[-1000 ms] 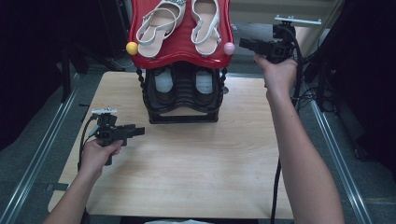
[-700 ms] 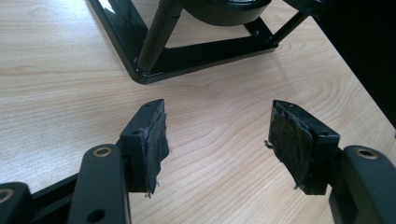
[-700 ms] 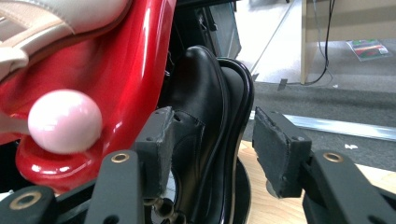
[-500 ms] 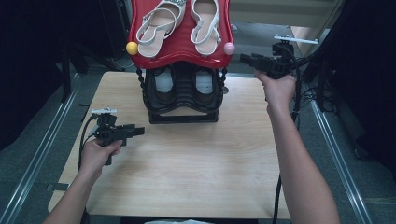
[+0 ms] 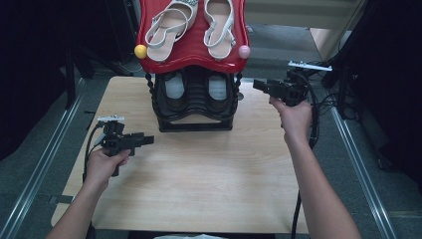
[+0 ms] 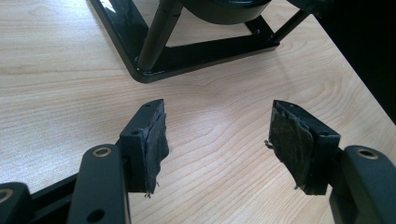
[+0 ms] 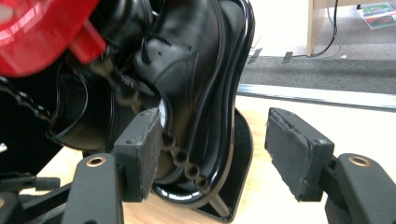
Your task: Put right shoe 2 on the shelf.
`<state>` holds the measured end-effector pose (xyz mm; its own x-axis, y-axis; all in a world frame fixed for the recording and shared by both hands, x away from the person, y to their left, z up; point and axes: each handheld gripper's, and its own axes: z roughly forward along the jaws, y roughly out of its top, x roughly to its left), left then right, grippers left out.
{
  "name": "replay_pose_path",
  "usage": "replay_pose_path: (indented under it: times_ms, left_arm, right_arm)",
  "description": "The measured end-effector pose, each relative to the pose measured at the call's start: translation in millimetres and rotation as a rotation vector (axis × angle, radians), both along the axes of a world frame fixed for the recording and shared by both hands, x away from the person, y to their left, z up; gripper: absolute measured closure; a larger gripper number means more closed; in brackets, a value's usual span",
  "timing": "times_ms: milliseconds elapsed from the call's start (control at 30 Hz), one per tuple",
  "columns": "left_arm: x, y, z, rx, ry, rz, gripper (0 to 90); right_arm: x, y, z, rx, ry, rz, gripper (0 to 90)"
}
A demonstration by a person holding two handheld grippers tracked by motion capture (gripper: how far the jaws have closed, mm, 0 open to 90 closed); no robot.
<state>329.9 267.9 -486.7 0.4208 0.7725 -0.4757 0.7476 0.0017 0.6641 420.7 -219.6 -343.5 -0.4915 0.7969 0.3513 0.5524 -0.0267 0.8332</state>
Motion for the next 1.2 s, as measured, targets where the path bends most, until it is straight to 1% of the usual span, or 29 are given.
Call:
replay_pose_path:
  times_ms: [33,100,133,167,233,300,367,400,500,567,600,667,700,733,833,933,1000,1033,1067,1100,1133,1200]
  left_arm:
    - [0.2,0.0,-0.2,0.001,0.0,0.0,36.9]
    - [-0.1,-0.8,-0.2,0.0,0.002,0.003,36.8]
    - [-0.1,-0.8,-0.2,0.0,0.002,0.003,36.8]
    - [-0.1,-1.0,-0.2,-0.001,0.001,0.004,36.8]
    - [-0.1,-1.3,-0.3,-0.001,0.002,0.004,36.8]
    - [0.2,-0.4,-0.5,0.01,0.004,-0.009,36.8]
    - [0.4,-0.5,-0.9,0.011,0.003,-0.009,36.8]
    - [0.4,-0.5,-0.9,0.011,0.003,-0.009,36.8]
    - [0.4,-0.8,-1.0,0.018,0.001,-0.007,36.7]
    - [0.4,-1.3,-1.2,0.02,0.003,-0.007,36.7]
    - [0.3,-1.6,-1.2,0.019,0.002,-0.007,36.7]
    - [0.3,-1.6,-1.1,0.014,0.003,-0.008,36.7]
    - [0.3,-1.7,-1.1,0.013,0.002,-0.008,36.5]
    - [0.3,-1.7,-1.1,0.013,0.002,-0.008,36.6]
    - [0.2,-1.7,-1.0,0.01,0.003,-0.009,36.4]
    - [0.0,-1.6,-0.7,0.007,0.003,-0.011,36.4]
    - [0.2,-1.2,-0.7,0.005,0.007,-0.012,36.2]
    - [0.2,-1.0,-0.5,0.004,0.009,-0.013,36.1]
    - [0.2,-1.0,-0.5,0.004,0.009,-0.013,36.1]
    - [0.1,-0.9,-0.4,0.004,0.008,-0.013,36.1]
    - [0.0,-0.8,-0.2,0.003,0.008,-0.013,36.1]
    - [-0.2,-1.2,0.1,-0.005,0.008,-0.006,36.0]
  right_arm:
    - [0.0,0.0,0.0,0.0,0.0,0.0,37.4]
    - [-5.2,-1.0,-7.7,0.0,0.008,0.011,37.4]
    - [-5.2,-1.0,-7.7,0.0,0.008,0.011,37.4]
    - [-8.2,-1.2,-13.1,0.006,0.016,0.015,37.4]
    - [-9.4,-1.4,-15.8,0.009,0.021,0.015,37.4]
    - [-12.7,-2.5,-23.0,0.013,0.028,0.022,37.4]
    - [-15.0,-2.9,-27.8,0.022,0.041,0.031,37.7]
    - [-16.2,-2.8,-30.0,0.026,0.04,0.037,37.8]
    - [-20.2,-1.1,-36.9,0.017,0.052,0.048,37.8]
    - [-21.6,-0.7,-38.9,0.013,0.051,0.053,37.7]
    - [-25.8,-0.1,-42.6,0.022,0.047,0.059,37.7]
    - [-27.3,0.0,-44.0,0.024,0.049,0.062,37.9]
    - [-32.3,0.5,-48.8,0.022,0.053,0.072,37.9]
    - [-32.3,0.5,-48.8,0.022,0.053,0.072,37.9]
    - [-40.0,0.0,-60.0,0.026,0.065,0.079,37.8]
    - [-43.8,0.2,-66.6,0.009,0.068,0.078,37.8]
    - [-48.9,-0.9,-79.0,0.022,0.091,0.089,38.2]
    - [-50.6,-1.5,-82.9,0.024,0.094,0.089,38.2]
    - [-50.6,-1.5,-82.9,0.024,0.094,0.089,38.2]
    - [-53.9,-2.6,-89.3,0.032,0.104,0.088,38.4]
    - [-53.9,-2.6,-89.3,0.032,0.104,0.088,38.4]
    - [-57.1,-3.5,-94.7,0.037,0.109,0.088,38.4]
